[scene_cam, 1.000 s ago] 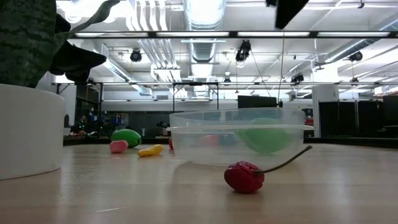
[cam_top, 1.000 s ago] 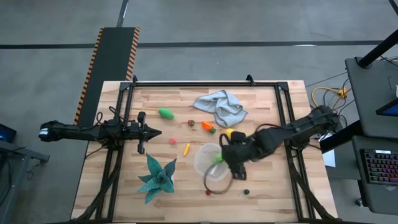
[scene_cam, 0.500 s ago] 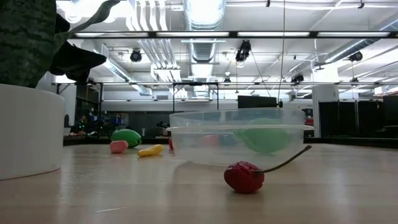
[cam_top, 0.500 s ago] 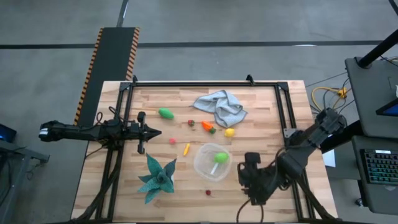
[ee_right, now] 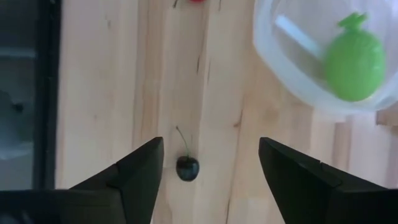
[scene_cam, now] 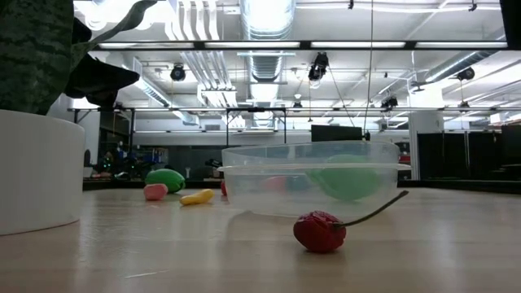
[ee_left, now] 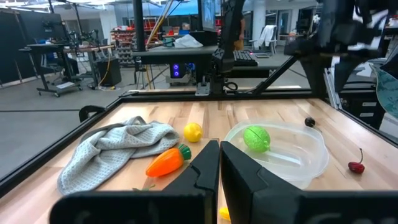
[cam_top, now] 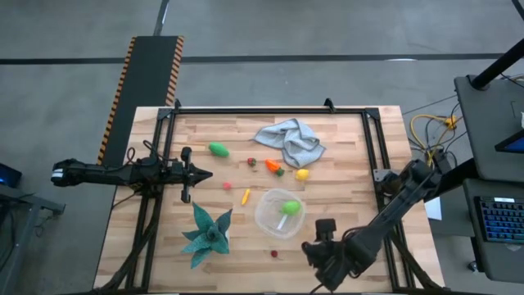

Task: Pick and placing Produce into tupperware
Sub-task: Put the black cherry into the container

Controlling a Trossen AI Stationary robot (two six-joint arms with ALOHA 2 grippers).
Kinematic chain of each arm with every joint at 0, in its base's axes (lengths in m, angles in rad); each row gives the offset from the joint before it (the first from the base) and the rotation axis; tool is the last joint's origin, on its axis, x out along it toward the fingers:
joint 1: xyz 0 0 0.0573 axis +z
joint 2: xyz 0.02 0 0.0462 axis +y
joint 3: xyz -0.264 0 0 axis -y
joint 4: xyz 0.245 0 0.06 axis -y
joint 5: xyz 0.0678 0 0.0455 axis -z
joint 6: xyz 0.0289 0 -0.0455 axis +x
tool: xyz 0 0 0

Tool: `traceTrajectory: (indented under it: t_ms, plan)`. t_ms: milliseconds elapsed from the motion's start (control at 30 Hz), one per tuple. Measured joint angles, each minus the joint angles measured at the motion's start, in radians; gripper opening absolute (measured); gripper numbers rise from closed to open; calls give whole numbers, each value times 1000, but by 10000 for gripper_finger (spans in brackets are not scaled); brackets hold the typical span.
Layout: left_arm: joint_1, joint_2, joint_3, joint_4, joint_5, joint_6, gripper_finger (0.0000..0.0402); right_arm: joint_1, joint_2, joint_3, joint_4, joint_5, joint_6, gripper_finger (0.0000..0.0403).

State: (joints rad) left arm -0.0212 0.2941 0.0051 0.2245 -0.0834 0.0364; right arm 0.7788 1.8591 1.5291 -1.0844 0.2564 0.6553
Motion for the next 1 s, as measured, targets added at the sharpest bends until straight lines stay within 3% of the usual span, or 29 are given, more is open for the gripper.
traceTrajectory:
  t_ms: [367,1000]
  plan:
    - [0,0,0,-3,0,-2,0,0,161,0,22,-104,1,250]
    - [0,0,0,0,1,-3,0,0,252,-5,91,-107,-29,237]
